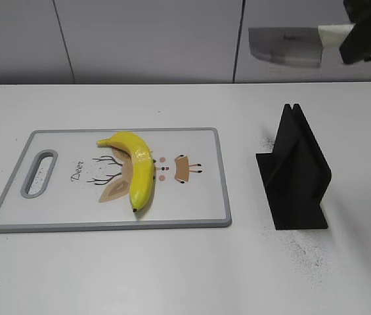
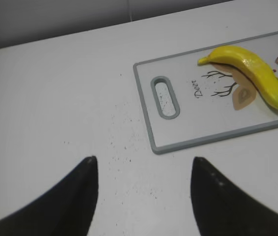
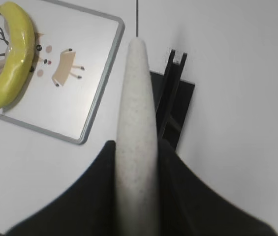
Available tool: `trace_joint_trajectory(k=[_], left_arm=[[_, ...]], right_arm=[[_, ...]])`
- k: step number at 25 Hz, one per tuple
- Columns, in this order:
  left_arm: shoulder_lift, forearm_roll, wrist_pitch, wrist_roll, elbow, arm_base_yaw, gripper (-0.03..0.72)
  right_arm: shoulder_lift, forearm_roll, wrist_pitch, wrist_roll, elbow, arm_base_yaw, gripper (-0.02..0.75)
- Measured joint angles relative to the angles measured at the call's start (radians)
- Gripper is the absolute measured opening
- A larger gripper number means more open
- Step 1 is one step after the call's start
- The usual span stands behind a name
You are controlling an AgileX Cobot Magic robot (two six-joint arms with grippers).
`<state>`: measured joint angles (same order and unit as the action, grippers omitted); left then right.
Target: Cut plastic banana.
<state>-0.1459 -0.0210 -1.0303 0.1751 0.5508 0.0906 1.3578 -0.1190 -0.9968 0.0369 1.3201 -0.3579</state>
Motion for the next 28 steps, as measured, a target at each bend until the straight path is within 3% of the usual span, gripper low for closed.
trace_joint_trajectory(k=[8,15,22,28], left_arm=[[-0.294,-0.165,0.194,0.26,0.087,0.0,0.599],[-0.641,-0.3,0.2,0.521,0.273,0.0,0.599],[-0.949,-0.491,0.065,1.043,0.511,0.0,0.595],[-1.164,-0.647,0.001,1.285,0.663,0.001,0.593]], right_arm=[[0.063,-0.021,0.066,-0.453,0.034,0.0,0.165],[0.142,-0.138,0.107,-0.831,0.04,0.0,0.166],[0.251,-0.416,0.101,-1.265,0.059,0.0,0.166],[0.376,-0.467,0.005,-1.404,0.155,0.0,0.166]])
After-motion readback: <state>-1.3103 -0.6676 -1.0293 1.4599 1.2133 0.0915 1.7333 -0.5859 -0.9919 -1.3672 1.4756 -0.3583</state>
